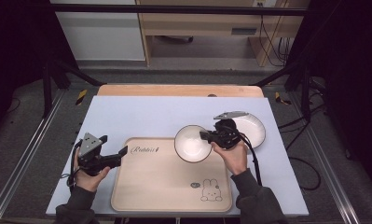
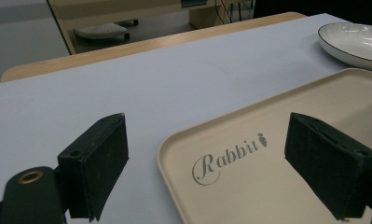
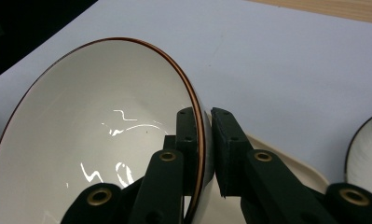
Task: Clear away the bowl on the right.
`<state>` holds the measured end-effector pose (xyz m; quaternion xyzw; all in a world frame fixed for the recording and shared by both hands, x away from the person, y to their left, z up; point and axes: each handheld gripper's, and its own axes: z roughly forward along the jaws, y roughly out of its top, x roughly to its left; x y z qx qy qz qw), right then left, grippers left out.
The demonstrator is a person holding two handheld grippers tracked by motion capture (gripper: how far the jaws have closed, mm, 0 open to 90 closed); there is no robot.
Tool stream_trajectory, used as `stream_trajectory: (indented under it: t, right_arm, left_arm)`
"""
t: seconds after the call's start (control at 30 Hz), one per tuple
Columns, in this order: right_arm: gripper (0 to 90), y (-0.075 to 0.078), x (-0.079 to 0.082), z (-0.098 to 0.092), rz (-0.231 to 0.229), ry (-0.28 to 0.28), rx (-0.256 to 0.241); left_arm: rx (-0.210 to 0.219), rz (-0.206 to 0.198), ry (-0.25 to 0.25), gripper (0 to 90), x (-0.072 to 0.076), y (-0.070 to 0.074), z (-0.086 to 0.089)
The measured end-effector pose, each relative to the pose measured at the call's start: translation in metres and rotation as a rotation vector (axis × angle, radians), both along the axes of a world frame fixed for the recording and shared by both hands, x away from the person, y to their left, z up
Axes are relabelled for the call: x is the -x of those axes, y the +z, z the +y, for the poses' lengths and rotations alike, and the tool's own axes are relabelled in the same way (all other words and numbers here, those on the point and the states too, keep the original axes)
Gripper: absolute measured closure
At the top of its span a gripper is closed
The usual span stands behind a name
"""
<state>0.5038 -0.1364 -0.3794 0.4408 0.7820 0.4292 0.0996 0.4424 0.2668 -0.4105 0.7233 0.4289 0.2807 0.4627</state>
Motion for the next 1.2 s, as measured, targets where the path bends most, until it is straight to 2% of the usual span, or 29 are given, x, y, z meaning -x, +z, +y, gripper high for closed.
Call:
stream_trajectory:
  t: [0.47, 1.2]
  right_arm:
    - [81.7, -0.009, 0.008, 0.015, 0.034, 0.051, -0.006]
    - [81.7, -0.02, 0.025, 0.036, 0.062, 0.114, 0.024]
  left_arm:
    - [-0.002, 0.007, -0.004, 13.1, 0.0, -0.001, -0.001]
    - [-0.003, 0.006, -0.006, 13.5, 0.0, -0.001, -0.002]
